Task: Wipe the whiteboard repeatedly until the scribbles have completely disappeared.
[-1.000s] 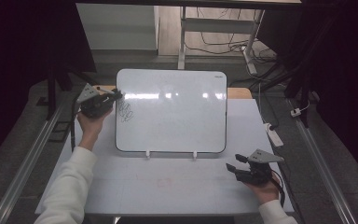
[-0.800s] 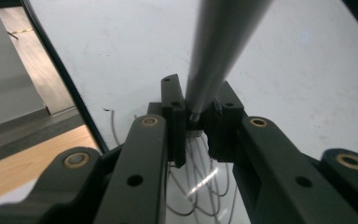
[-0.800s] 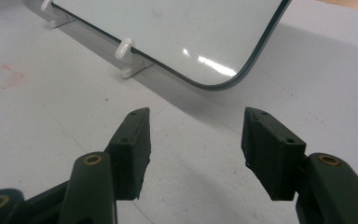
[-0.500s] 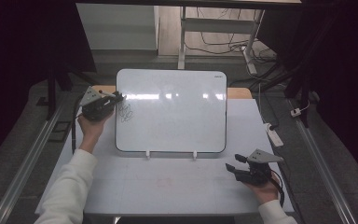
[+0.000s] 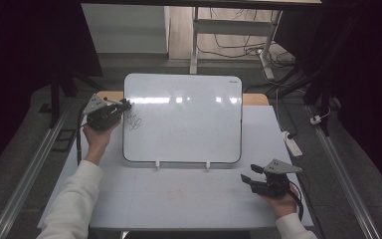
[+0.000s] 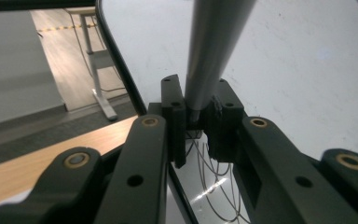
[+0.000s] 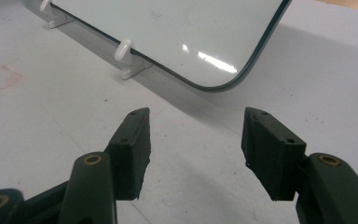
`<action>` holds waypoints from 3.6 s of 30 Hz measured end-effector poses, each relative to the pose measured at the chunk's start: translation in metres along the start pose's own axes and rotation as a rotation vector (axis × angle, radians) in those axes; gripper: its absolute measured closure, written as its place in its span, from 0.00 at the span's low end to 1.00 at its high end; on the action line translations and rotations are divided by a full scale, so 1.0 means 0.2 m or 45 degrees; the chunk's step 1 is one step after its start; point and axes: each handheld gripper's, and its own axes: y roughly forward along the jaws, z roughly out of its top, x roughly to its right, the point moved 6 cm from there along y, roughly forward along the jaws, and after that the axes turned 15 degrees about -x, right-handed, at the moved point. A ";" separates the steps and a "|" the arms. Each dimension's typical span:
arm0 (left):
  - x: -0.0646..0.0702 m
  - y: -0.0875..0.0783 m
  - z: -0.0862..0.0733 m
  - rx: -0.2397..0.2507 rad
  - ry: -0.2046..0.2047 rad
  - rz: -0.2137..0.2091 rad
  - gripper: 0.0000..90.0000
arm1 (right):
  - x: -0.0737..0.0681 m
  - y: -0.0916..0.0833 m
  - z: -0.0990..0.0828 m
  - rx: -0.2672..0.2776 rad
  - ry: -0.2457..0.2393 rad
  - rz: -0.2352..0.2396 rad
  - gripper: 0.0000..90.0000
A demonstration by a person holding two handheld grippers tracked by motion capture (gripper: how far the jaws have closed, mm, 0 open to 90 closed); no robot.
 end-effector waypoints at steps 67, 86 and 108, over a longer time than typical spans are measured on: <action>0.07 -0.02 -0.10 -0.095 0.145 0.015 0.87 | -0.03 0.01 0.01 0.007 -0.021 0.026 0.47; 0.02 -0.02 0.00 -0.069 0.115 0.064 0.87 | -0.03 0.00 0.02 0.010 -0.015 0.018 0.47; 0.26 0.06 -0.13 -0.113 0.179 -0.084 0.87 | -0.04 0.02 0.02 -0.001 -0.027 0.031 0.47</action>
